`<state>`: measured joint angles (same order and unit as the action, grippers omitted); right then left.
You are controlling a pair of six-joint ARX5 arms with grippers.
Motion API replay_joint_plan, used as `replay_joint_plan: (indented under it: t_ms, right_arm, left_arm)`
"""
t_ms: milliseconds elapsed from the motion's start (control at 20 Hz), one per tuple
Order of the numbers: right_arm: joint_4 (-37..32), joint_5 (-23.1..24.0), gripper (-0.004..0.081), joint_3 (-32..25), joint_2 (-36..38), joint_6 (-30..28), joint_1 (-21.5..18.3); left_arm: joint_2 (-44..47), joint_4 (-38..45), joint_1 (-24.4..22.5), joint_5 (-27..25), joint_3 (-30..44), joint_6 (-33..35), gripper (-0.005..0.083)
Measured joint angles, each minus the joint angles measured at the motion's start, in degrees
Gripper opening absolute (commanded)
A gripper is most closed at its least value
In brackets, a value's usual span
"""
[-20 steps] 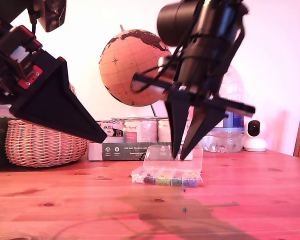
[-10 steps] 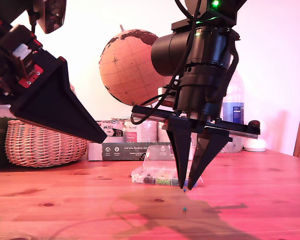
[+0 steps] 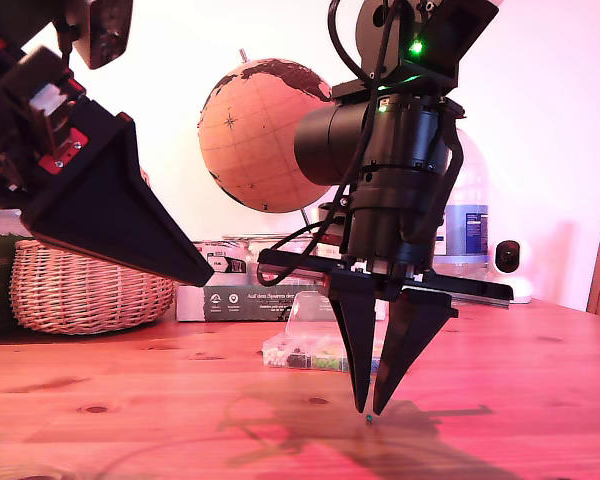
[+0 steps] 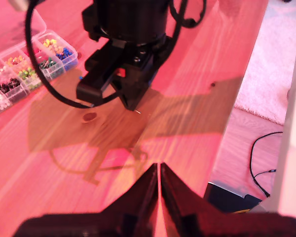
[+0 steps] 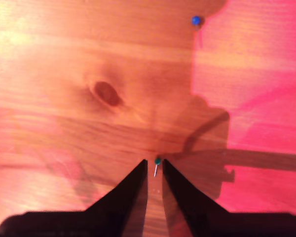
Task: Sort the loose pins on the table into their correct compartments
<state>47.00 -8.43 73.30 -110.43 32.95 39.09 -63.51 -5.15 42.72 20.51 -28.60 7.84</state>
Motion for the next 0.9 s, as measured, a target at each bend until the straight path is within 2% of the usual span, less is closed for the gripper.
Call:
replay_joint_plan:
  t_ms: [900]
  right_arm:
    - [-0.70,0.28,0.0076,0.24,-1.05,-0.20,0.00]
  left_arm:
    - [0.00,0.00,0.00,0.00,0.00,-0.15,-0.0024]
